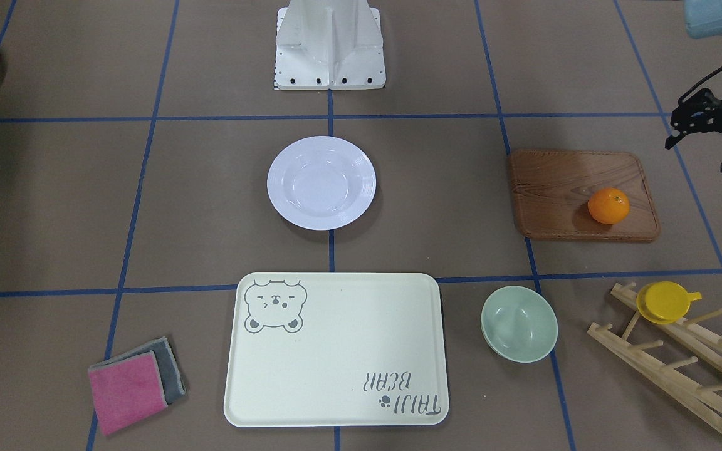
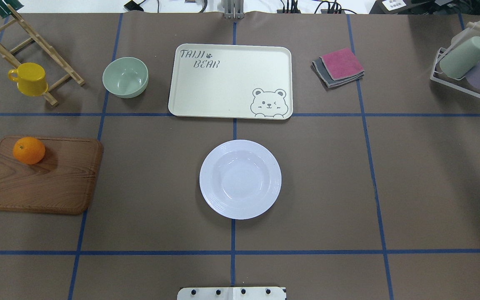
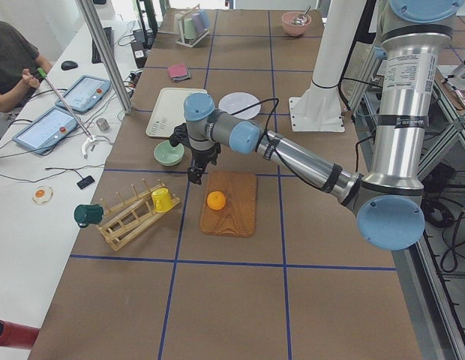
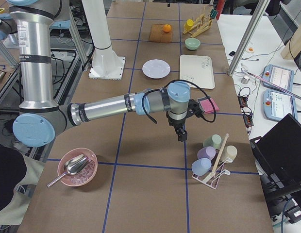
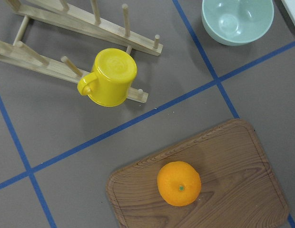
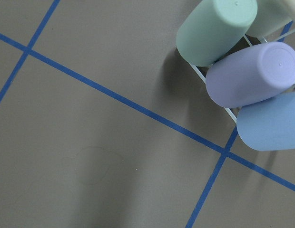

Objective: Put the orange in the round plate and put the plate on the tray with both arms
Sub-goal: 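Lower the left gripper onto the orange on the wooden board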

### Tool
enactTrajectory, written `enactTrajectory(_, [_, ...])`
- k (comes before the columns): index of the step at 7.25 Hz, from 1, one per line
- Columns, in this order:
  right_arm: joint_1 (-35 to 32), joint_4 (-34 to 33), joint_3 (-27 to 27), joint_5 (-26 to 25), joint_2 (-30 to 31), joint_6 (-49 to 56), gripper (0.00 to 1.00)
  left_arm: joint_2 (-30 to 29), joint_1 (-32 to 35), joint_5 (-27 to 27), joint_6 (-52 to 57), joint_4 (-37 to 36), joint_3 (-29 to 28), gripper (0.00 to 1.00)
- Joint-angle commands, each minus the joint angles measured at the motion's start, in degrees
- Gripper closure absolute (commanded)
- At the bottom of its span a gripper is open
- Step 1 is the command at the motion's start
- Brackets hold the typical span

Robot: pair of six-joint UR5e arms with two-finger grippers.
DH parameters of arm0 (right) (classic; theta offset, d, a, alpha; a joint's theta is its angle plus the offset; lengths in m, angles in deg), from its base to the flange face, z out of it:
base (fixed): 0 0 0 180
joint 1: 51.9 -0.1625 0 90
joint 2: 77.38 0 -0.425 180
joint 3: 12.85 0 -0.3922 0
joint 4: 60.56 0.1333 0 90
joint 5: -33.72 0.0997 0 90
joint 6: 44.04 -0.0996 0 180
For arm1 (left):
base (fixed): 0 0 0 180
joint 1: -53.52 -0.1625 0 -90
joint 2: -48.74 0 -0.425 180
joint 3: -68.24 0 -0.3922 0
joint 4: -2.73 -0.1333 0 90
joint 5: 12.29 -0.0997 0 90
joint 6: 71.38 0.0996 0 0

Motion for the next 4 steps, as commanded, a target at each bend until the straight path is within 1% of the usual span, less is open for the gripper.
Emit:
enactTrajectory(1, [0.0, 0.0, 0.2, 0.1, 0.3, 0.6, 0.0, -0.3, -6.1, -4.9, -5.6, 5.0, -3.1, 0.01])
enactTrajectory(3, [0.0, 0.0, 0.2, 0.3, 0.3, 0.7, 0.0, -0.4, -9.8, -4.8, -7.1, 15.0, -10.5, 0.01])
enactTrajectory(4, [0.0, 0.0, 0.1, 0.9, 0.2, 0.6, 0.0, -0.4, -10.2, -4.7, -8.3, 19.1, -12.8, 0.01])
